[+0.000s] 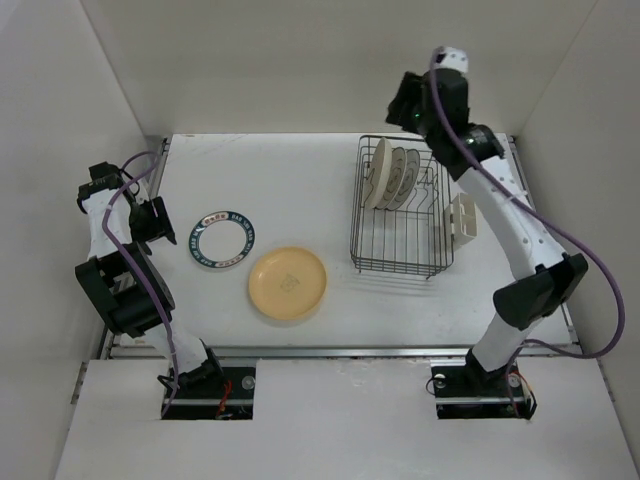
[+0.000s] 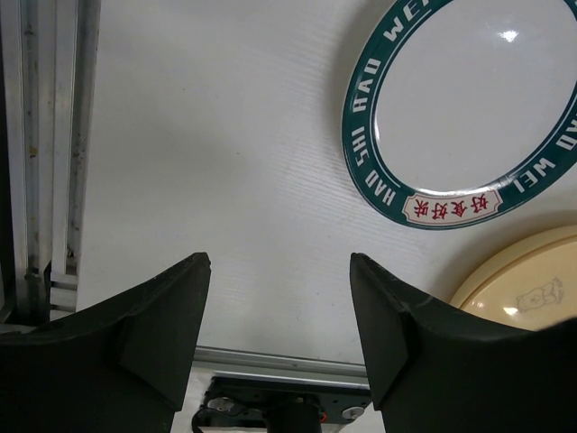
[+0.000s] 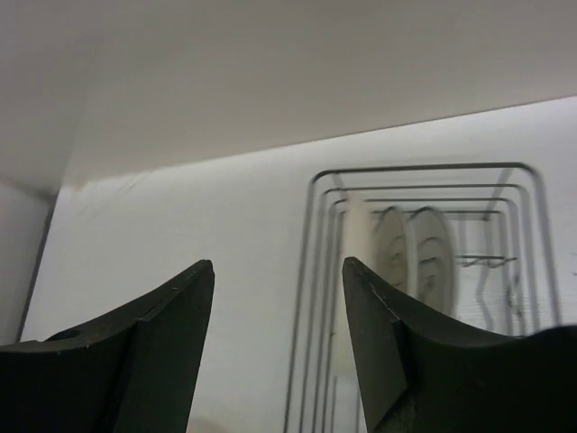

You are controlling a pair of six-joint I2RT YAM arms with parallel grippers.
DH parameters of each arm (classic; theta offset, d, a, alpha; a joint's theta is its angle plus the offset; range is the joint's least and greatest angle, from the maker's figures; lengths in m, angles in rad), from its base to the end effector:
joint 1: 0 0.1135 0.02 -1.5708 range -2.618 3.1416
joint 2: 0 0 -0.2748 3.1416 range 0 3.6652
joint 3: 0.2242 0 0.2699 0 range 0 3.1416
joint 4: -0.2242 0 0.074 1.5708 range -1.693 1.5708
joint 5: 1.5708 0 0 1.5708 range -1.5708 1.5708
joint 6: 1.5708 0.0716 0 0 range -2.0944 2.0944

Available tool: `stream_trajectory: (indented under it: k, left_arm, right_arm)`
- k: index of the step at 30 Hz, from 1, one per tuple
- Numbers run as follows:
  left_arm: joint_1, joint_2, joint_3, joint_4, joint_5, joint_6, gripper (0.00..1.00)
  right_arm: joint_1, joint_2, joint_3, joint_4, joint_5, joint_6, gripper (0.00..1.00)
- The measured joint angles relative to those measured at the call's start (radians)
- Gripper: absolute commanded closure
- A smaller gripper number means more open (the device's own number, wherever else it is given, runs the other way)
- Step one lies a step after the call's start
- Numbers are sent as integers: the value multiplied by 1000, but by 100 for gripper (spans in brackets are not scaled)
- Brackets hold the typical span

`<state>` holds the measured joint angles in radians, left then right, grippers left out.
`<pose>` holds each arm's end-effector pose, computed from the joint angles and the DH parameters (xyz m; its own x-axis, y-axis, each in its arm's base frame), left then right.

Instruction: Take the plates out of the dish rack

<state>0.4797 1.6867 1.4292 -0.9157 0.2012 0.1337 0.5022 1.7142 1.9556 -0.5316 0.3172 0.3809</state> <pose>0.3414 0.1615 0.2446 -0.8618 -0.3011 -0.4083 -0.2711 0.9536 -0.1310 0.3934 0.1906 0.4660 -0.3055 0.2352 -0.9227 -0.0881 0.9579 0.2734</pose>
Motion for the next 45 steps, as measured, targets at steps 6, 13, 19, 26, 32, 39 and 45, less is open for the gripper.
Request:
stream_trajectory:
  k: [6,13,19,26,32,39,45]
  left_arm:
    - [0,0,-3,0,0,0,40]
    - [0,0,-3,3,0,0,40]
    - [0,0,-14,6,0,5,40]
    - [0,0,-16,6,0,7,40]
    - [0,-2,-16,4,19,15,40]
    - [0,-30,-15,-4,134,40,25]
    - [0,-65,16,-30,216,76,7]
  right_arm:
    - [-233,29,-17,-94,26,113,35]
    - [-327,154,-145,-134,-92,138,41]
    - [-330,218,-190,-129,-156,135,59]
    - [-318,227,-183,-120,-150,61,100]
    - [-294,227,-132,-180,-52,29,100]
    - [-216,227,17,-227,169,-70,100]
    - [-198,226,73,-239,348,-99,100]
